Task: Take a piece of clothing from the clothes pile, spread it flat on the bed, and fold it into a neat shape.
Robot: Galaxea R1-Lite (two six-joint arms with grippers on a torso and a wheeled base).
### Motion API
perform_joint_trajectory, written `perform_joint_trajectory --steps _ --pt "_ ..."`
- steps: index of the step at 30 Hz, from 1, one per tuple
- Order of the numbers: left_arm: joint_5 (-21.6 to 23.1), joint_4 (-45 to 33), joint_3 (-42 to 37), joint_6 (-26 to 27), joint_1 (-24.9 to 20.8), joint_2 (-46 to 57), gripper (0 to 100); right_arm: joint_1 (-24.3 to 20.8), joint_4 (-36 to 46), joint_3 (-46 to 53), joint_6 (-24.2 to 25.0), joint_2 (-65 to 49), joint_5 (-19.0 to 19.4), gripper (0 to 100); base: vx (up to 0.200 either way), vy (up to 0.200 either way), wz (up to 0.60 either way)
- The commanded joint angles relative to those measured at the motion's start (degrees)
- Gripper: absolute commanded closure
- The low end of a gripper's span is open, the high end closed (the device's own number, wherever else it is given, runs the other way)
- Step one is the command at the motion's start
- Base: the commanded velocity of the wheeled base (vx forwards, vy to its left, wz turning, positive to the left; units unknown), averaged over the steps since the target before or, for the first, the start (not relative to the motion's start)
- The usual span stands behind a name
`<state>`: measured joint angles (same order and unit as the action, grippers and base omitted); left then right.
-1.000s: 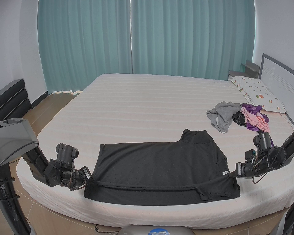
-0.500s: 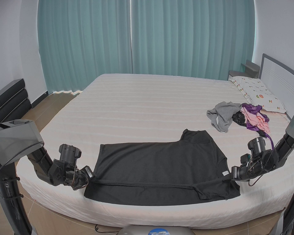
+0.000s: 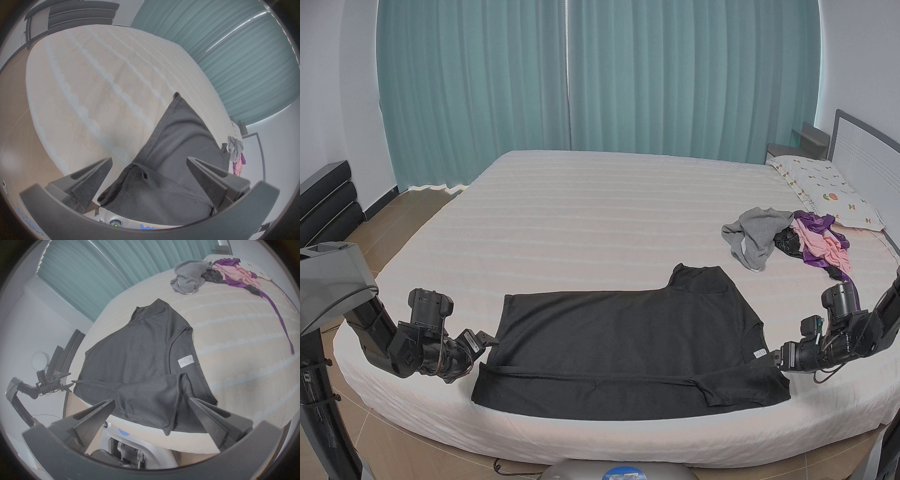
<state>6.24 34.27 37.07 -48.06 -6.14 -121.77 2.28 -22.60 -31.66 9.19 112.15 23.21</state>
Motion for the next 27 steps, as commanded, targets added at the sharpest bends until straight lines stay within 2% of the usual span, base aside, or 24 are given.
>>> perform_joint_trajectory --steps 1,6,7,11,20,27 --pt "1.84 2.21 -3.5 0.07 2.28 4.79 0 4.84 -4.38 6.35 -3.92 -3.17 3.68 0 0.0 0.0 0.0" --pt "3.69 7.39 -8.24 0.24 1.93 6.2 0 8.09 -11.85 10.65 -7.61 0.87 8.87 0 0.0 0.0 0.0" --pt "4.39 11.08 -10.26 0.24 1.66 6.11 0 8.44 -14.4 11.8 -8.58 2.02 10.01 0 0.0 0.0 0.0" --pt "4.57 15.39 -11.14 -0.2 1.66 5.23 0 8.36 -19.32 13.38 -8.75 3.69 10.19 0 0.0 0.0 0.0" --pt "4.83 15.48 -11.14 -0.28 0.52 2.77 0 8.18 -20.2 13.38 -8.22 4.48 10.45 0 0.0 0.0 0.0" --pt "4.83 15.57 -11.41 -0.28 0.17 2.68 0 8.36 -20.29 13.2 -7.35 4.48 11.15 0 -0.171 0.0 0.0"
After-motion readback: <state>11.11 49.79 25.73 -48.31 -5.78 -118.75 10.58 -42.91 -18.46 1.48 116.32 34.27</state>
